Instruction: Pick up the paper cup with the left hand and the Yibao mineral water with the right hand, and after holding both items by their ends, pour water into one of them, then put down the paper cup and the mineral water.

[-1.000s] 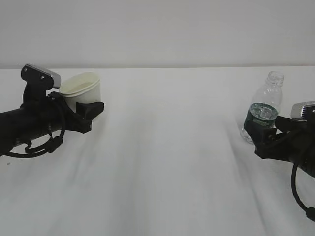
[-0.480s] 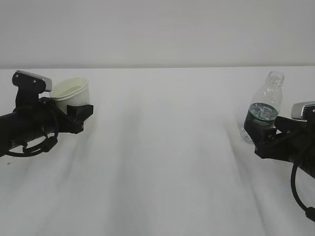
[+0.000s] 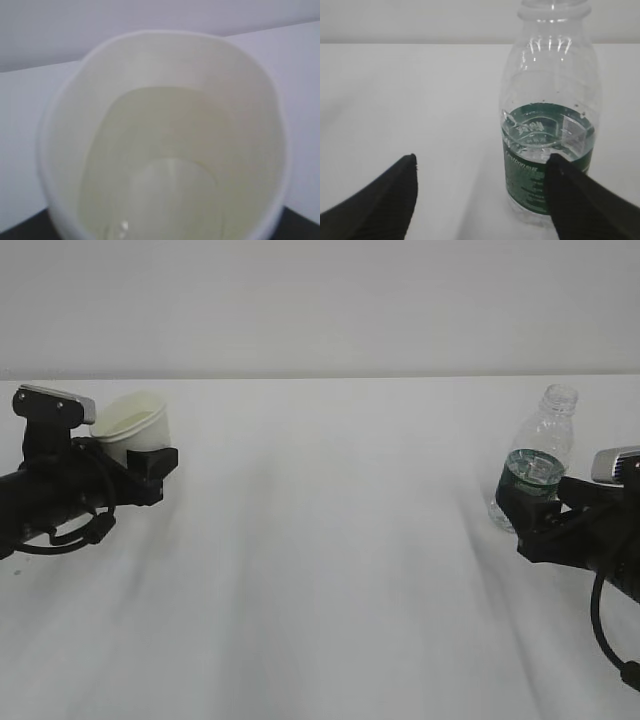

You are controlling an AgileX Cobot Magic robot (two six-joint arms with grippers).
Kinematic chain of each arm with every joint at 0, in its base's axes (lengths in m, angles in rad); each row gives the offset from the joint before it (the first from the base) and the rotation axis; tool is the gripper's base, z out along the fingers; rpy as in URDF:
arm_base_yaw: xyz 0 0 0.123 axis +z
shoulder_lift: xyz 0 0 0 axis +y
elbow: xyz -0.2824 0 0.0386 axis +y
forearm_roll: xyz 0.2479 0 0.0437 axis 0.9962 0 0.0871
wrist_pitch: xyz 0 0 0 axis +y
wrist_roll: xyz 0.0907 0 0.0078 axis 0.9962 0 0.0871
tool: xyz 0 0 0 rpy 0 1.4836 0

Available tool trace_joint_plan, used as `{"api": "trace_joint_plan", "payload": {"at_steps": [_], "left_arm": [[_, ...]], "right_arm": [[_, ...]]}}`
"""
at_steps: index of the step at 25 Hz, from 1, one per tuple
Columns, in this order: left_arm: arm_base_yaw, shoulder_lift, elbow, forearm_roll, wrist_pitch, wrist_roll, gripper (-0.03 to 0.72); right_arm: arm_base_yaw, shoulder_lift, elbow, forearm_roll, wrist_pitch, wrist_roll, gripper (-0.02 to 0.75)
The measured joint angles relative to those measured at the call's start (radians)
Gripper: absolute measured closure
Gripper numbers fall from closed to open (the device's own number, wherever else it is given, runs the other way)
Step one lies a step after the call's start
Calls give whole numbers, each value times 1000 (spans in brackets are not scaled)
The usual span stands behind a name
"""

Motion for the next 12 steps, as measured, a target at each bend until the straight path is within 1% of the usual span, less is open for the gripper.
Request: {"api": "trace_joint_plan", "payload": {"at_steps": [7,12], "left_arm": [[2,7,0,-36,-7,36,271],[23,7,0,-43,-7,44,271]], "right_arm": [[0,0,0,0,0,2,145],[0,0,0,0,0,6,146]]}}
